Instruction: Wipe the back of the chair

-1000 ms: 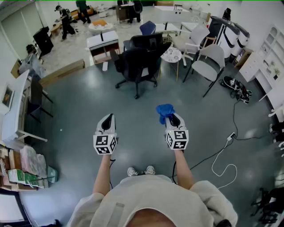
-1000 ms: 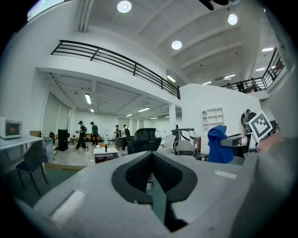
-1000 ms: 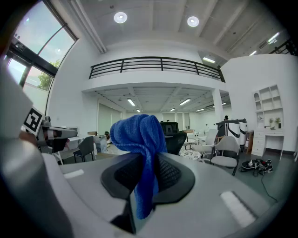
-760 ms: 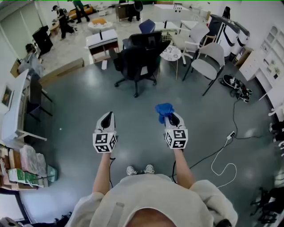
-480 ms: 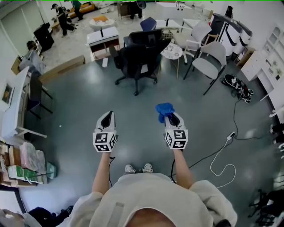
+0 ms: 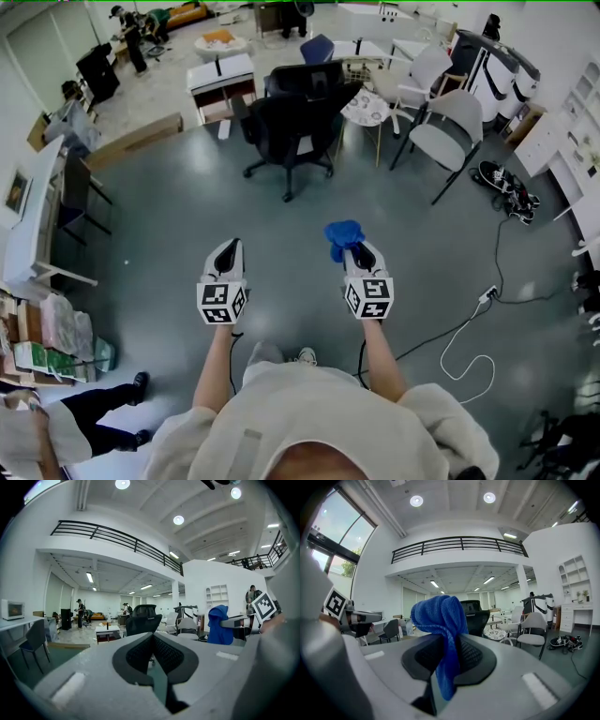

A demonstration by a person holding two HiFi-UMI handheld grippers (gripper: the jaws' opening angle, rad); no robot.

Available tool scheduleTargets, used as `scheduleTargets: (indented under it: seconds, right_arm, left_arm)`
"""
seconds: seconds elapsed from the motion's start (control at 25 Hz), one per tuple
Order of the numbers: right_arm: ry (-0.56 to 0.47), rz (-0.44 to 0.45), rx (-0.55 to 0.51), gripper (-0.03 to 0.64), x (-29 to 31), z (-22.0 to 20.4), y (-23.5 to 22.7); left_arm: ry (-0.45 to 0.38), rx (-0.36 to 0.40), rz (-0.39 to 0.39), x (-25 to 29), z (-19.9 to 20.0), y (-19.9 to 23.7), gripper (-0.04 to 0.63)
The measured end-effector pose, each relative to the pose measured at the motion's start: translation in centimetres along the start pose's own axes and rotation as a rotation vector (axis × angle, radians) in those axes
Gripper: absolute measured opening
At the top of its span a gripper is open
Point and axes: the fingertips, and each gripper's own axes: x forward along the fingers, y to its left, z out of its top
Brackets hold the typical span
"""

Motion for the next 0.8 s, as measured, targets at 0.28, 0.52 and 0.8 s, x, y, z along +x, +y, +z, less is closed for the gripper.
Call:
scheduleTargets:
  seconds: [0.28,0.52,0.8]
  right_arm:
    - [0.014,0.012,-0.004,0.069,1.8,-0.5,-1.5]
    - [0.022,0.022,-0.015,0.067,5.0,0.1,-2.3]
    - [0.027,0.02,-0.016,0.067,10.4,0.3,-4.0]
  left_arm:
    - [0.001,-0.005,-0.002,2.5,-0.4,-0.4,0.005]
    - [0.013,-0.013,-0.013,6.1,-0.6,0.5,0.005]
    - [0.009,-0.027,-0.057,13.3,-1.1,1.7,0.005]
